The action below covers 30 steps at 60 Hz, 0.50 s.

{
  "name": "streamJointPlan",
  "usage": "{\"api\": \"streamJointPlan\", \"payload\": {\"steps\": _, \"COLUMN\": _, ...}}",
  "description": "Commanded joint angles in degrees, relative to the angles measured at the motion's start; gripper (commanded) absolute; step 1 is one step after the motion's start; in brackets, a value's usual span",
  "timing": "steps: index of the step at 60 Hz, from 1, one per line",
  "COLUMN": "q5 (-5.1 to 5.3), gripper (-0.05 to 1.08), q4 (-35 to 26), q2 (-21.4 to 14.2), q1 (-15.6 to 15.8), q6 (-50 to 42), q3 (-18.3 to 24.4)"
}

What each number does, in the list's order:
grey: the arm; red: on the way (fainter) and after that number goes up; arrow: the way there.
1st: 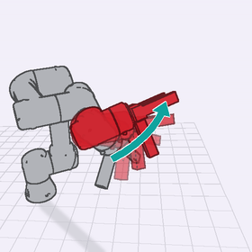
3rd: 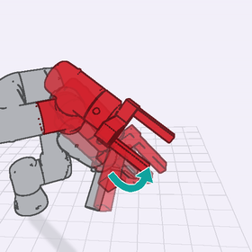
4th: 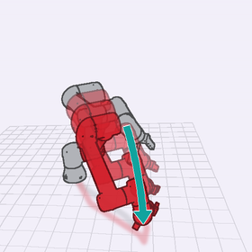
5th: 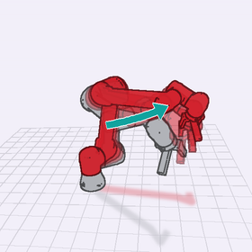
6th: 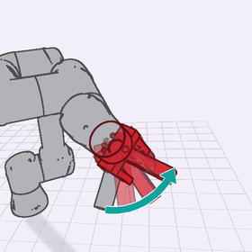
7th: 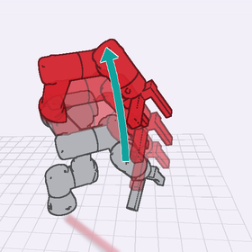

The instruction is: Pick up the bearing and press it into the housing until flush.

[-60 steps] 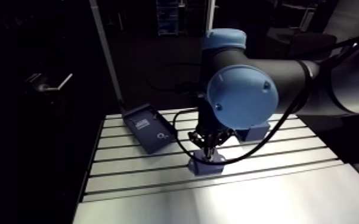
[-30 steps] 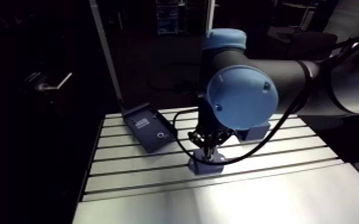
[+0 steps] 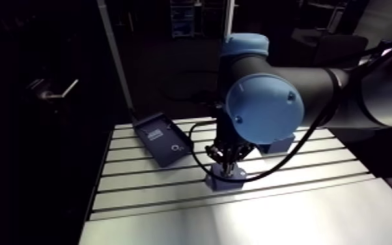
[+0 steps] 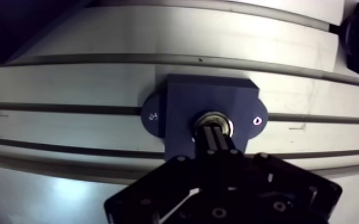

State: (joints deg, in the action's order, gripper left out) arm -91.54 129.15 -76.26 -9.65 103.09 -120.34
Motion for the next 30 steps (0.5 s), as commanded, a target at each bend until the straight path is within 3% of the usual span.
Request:
{"api": "streamJointPlan", "payload": {"steps": 1, "q5": -0.08, "gripper": 1.07, "q4": 0.0, "q2": 0.0, "q1": 0.0, "q6": 0.0, "q3": 0.0}}
{"api": "streamJointPlan", "payload": {"steps": 30, "q5": -0.08, "gripper": 1.07, "q4": 0.0, "q2": 0.1, "q1": 0.0, "q6": 0.1, "q3": -0.1}}
